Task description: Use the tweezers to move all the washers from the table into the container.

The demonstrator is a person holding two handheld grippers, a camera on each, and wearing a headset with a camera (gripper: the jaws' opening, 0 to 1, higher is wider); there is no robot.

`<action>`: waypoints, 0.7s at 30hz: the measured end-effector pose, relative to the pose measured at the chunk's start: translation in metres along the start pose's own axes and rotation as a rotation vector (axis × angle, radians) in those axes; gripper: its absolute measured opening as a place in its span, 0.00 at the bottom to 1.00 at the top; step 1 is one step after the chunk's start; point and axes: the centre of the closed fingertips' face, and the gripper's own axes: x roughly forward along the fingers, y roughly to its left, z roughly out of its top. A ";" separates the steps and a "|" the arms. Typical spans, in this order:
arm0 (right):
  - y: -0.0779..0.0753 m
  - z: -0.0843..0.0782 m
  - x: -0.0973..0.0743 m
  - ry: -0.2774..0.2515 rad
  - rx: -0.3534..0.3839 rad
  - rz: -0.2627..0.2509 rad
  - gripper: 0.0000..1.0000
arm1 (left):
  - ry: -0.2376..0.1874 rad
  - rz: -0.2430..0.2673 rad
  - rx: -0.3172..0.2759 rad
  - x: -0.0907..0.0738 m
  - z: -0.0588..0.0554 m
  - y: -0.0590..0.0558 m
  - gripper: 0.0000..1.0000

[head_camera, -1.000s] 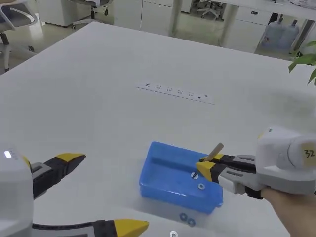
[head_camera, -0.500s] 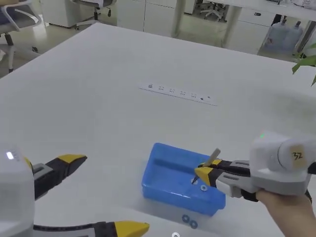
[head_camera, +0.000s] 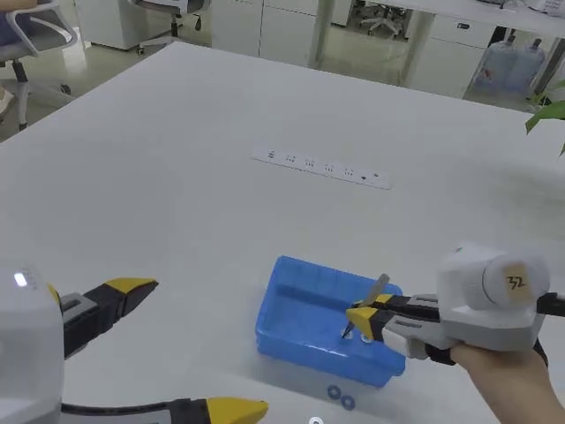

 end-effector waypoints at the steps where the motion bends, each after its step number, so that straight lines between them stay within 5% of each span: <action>1: 0.000 -0.001 0.000 0.001 0.001 0.001 0.03 | 0.001 0.001 0.000 0.000 0.000 0.000 0.95; 21: 0.003 -0.006 0.000 0.004 0.004 -0.006 0.04 | 0.009 -0.002 0.005 0.001 -0.001 -0.001 0.94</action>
